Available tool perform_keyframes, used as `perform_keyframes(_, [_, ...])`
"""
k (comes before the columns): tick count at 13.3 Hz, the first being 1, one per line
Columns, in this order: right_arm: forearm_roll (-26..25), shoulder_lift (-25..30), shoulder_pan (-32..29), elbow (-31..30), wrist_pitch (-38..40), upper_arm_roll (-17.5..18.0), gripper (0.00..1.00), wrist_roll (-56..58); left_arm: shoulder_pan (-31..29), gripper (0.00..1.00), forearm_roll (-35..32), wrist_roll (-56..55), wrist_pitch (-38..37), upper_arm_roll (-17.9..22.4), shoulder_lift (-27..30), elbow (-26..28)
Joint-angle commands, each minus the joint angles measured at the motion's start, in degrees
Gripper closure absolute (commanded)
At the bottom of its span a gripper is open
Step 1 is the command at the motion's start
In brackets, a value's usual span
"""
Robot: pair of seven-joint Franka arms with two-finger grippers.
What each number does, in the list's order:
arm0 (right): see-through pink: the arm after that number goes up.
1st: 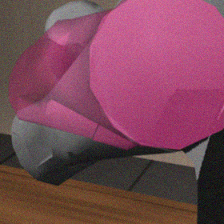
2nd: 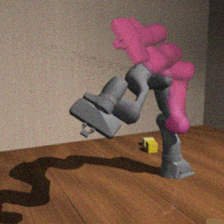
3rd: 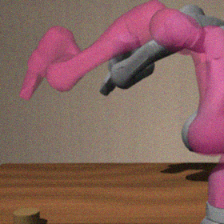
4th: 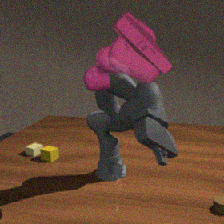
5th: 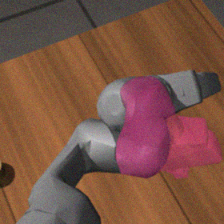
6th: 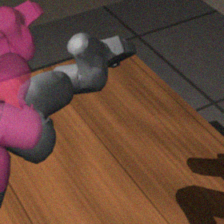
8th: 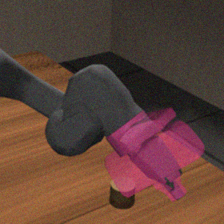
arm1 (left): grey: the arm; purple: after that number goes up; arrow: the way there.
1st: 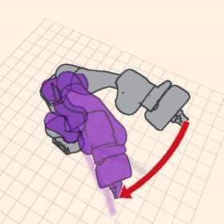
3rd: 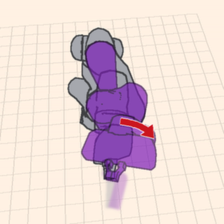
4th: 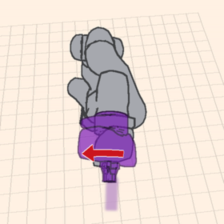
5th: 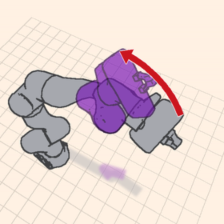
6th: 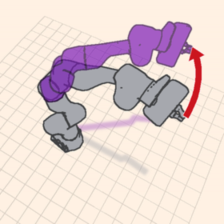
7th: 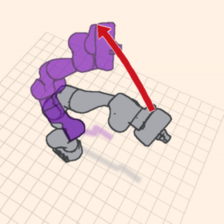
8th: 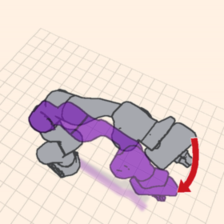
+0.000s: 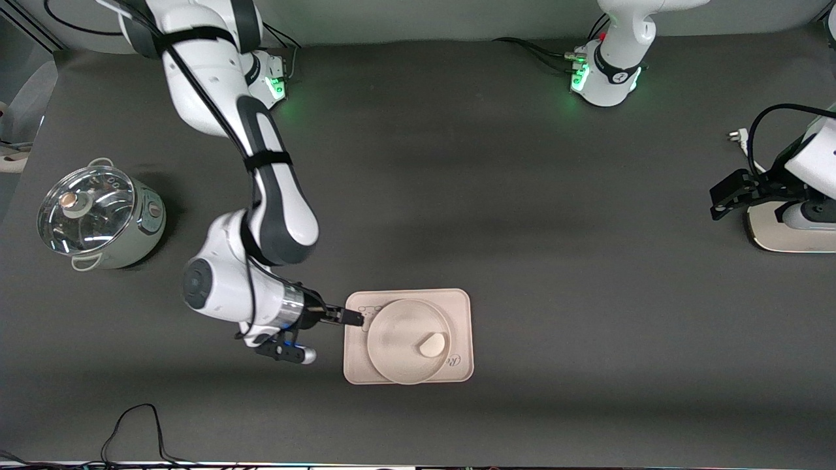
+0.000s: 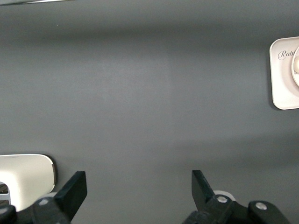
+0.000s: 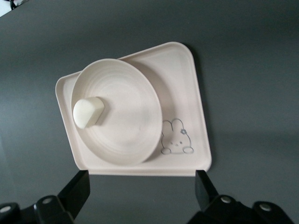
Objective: Place bun in plate and plate on tray
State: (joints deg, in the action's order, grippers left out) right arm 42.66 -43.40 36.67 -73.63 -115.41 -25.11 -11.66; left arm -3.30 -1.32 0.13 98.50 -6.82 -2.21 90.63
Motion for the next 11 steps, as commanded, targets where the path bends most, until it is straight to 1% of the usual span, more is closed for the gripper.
perform_keyframes(1, [-4.77,12.34,0.50,-9.85,4.03,-0.20,0.00,1.82,0.48,0.00,0.26,0.75,-1.39,0.23,-0.43,-2.30])
perform_keyframes(2, [-7.31,15.33,0.59,-10.39,6.23,-1.08,0.00,1.82,0.48,0.00,0.17,0.75,-1.39,0.31,-0.52,-2.30])
perform_keyframes(4, [-14.59,20.35,0.50,-10.40,12.46,-2.40,0.00,2.08,0.48,0.00,0.17,0.83,-1.39,0.32,-0.69,-2.30])
perform_keyframes(6, [-18.21,24.57,0.50,-10.31,16.69,-4.41,0.00,4.00,0.40,0.00,0.17,0.75,-0.95,0.32,-1.13,-2.30])
perform_keyframes(7, [-19.80,25.98,0.33,-10.05,19.14,-5.73,0.00,5.75,0.31,0.00,0.17,-0.21,-0.86,0.32,-1.40,-2.48])
perform_keyframes(9, [-22.44,28.27,0.42,-10.48,21.45,-8.10,0.00,9.80,0.48,0.00,0.17,-0.22,-1.21,0.32,-1.40,-2.83])
perform_keyframes(10, [-24.62,29.41,-1.32,-10.48,23.80,-7.59,0.00,10.77,0.48,0.00,0.17,-0.05,-1.30,0.32,-1.48,-3.00])
perform_keyframes(11, [-26.73,30.81,-5.34,-10.57,25.74,-4.02,0.00,10.87,0.40,0.00,0.17,0.22,-1.30,0.32,-1.49,-3.01])
